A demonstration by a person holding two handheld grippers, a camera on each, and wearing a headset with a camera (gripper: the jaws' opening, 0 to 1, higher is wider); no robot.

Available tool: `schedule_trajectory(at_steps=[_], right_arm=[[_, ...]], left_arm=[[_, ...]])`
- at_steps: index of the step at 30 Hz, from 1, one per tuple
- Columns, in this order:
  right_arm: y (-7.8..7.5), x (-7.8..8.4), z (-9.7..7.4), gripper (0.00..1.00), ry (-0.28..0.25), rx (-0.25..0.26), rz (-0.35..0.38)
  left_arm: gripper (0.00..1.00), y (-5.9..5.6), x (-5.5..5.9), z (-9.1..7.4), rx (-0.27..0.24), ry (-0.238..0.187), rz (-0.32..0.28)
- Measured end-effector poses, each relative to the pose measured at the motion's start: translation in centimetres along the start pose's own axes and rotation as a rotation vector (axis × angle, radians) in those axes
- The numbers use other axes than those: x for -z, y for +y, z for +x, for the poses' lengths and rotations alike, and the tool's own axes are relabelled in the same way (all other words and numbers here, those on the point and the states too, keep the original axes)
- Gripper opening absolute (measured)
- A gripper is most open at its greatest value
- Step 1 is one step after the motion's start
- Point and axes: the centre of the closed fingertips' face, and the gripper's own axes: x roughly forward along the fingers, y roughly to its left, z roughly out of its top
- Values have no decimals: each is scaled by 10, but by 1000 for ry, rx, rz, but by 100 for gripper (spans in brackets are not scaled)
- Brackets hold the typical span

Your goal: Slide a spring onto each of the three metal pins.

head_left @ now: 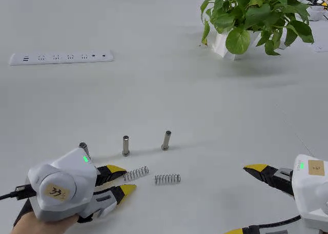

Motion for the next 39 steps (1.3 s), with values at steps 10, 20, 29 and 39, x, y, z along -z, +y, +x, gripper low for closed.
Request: schedule_trajectory(at_steps=[10, 20, 29, 39], right_arm=[[-2, -4, 1, 96, -3, -4, -5], [-1, -6, 2, 95, -7, 1, 1], [4, -6, 4, 94, -11, -9, 3], [10, -11, 10, 93, -16, -25, 2]], left_arm=[[13, 3, -1, 2, -37, -21, -40], [8, 3, 0, 0, -43, -27, -45], [7, 3, -2, -4, -53, -47, -79], [7, 9, -1, -14, -63, -57, -119]])
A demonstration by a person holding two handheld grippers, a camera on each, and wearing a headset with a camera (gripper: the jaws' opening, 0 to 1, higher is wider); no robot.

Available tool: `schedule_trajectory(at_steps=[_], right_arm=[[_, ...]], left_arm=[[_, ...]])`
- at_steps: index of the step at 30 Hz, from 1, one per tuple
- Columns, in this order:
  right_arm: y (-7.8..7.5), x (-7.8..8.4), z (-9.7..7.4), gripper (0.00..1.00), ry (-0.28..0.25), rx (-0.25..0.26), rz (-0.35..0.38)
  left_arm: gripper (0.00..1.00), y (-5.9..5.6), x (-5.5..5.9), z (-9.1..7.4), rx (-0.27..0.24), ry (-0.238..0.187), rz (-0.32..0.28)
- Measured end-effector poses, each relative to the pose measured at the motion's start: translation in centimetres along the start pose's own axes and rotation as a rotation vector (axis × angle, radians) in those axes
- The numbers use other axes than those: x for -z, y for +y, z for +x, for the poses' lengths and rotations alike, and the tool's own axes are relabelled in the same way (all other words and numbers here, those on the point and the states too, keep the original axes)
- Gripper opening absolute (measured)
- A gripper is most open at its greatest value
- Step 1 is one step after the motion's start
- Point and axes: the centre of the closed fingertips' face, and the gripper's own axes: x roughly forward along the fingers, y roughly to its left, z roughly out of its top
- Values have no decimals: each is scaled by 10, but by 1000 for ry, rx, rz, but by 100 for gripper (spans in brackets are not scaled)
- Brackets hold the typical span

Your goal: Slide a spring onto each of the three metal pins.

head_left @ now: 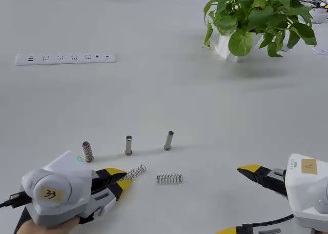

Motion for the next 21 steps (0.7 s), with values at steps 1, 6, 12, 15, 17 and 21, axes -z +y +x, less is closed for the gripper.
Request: schedule_trajectory(at_steps=[1, 6, 12, 15, 17, 21], right_arm=[[1, -1, 1, 93, -1, -3, 0], [6, -10, 4, 92, -37, -19, 34], [7, -14, 6, 91, -40, -29, 25], [8, -21, 5, 91, -56, -41, 39], [8, -30, 4, 90, -88, -53, 59], [8, -47, 4, 90, -137, -67, 88]], left_arm=[[7, 0, -1, -1, 2, -4, -4], [7, -2, -3, -8, 5, -16, -14], [7, -6, -8, -15, 21, -34, -26], [7, -10, -11, -20, 52, -39, -33], [7, -13, -14, -24, 71, -43, -34], [7, -18, -21, -33, 110, -55, -33]])
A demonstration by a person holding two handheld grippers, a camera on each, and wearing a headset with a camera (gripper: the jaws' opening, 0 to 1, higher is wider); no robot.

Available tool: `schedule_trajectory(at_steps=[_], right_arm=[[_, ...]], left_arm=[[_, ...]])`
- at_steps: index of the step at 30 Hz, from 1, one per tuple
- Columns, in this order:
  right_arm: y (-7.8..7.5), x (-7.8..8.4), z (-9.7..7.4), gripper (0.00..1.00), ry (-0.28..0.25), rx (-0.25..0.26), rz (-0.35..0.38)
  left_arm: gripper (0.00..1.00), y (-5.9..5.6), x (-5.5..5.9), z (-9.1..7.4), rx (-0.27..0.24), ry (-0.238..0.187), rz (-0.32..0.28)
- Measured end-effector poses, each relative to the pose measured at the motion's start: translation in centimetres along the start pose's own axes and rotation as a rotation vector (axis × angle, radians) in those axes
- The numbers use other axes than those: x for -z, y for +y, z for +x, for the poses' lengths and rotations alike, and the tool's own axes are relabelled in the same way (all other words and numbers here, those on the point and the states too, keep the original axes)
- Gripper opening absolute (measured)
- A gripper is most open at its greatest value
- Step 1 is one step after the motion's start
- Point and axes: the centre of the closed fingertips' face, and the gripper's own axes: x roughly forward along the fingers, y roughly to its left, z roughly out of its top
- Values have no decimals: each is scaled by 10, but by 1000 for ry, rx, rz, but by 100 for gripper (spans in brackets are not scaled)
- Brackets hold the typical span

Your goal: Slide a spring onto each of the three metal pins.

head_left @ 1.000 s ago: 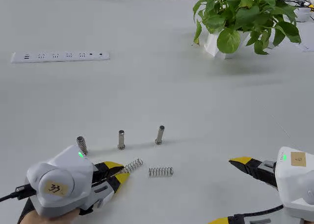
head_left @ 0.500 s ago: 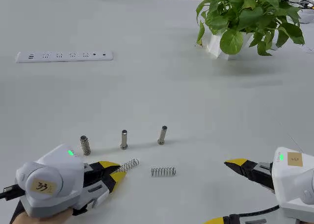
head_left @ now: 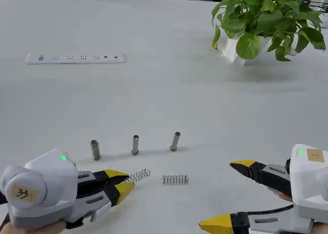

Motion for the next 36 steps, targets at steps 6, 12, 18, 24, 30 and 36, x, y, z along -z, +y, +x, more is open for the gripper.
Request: schedule_trajectory(at_steps=[6, 12, 18, 24, 30, 36], right_arm=[[6, -22, 5, 89, -43, -39, 8], [20, -51, 10, 82, -90, -123, 12], [44, -77, 13, 66, -81, -245, -52], [68, -87, 14, 53, -39, -404, -122], [73, -89, 11, 44, 8, -455, -182], [73, -84, 4, 28, 32, -504, -209]], left_arm=[[7, -11, -18, -13, 44, -29, 0], [7, -24, -37, -27, 97, -61, 14], [7, -36, -52, -34, 115, -72, 75], [7, -47, -66, -35, 161, -98, 89], [7, -59, -80, -34, 236, -123, 90], [7, -71, -84, -35, 309, -124, 83]])
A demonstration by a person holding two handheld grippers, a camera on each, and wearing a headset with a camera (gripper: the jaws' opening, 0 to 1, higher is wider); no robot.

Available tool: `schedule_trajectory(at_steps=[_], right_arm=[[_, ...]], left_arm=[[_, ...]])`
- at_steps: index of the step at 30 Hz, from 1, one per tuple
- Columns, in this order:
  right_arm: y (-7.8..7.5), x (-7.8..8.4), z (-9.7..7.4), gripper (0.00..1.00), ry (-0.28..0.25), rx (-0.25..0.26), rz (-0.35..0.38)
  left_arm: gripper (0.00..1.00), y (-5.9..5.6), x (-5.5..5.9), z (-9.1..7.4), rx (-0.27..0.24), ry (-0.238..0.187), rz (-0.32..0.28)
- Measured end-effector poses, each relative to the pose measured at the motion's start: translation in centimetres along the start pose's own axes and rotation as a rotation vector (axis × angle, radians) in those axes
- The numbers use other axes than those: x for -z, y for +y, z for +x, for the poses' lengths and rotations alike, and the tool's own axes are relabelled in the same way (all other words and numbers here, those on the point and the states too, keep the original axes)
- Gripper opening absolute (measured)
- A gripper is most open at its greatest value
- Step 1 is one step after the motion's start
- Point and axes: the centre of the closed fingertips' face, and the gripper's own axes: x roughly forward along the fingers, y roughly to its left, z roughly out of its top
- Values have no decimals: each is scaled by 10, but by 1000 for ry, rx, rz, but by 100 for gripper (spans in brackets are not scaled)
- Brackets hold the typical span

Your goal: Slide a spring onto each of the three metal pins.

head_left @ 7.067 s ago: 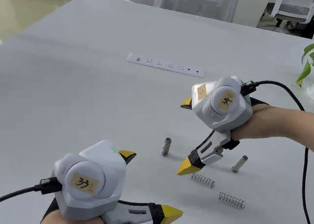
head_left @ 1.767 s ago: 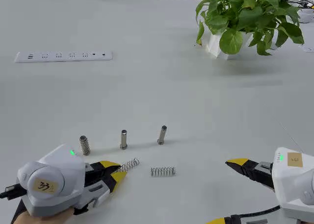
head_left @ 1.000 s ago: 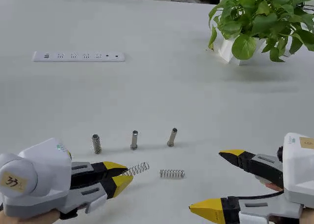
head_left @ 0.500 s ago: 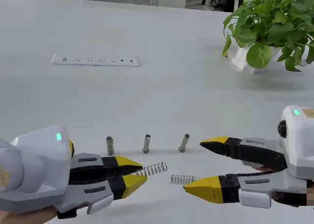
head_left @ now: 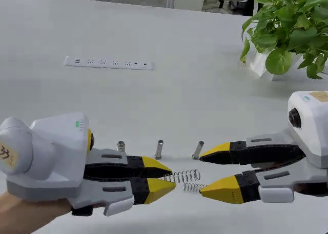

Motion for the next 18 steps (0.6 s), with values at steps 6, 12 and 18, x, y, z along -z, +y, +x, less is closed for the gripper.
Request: schedule_trajectory(at_steps=[6, 12, 18], right_arm=[[7, 8, 1, 17, 28, -59, -3], [12, 13, 6, 14, 31, -82, 20], [15, 15, 6, 12, 35, -104, 39]], left_arm=[[7, -9, 0, 0, 55, -6, -23], [7, -14, 1, -1, 77, -9, -41], [7, -16, 3, -2, 83, -9, -50]])
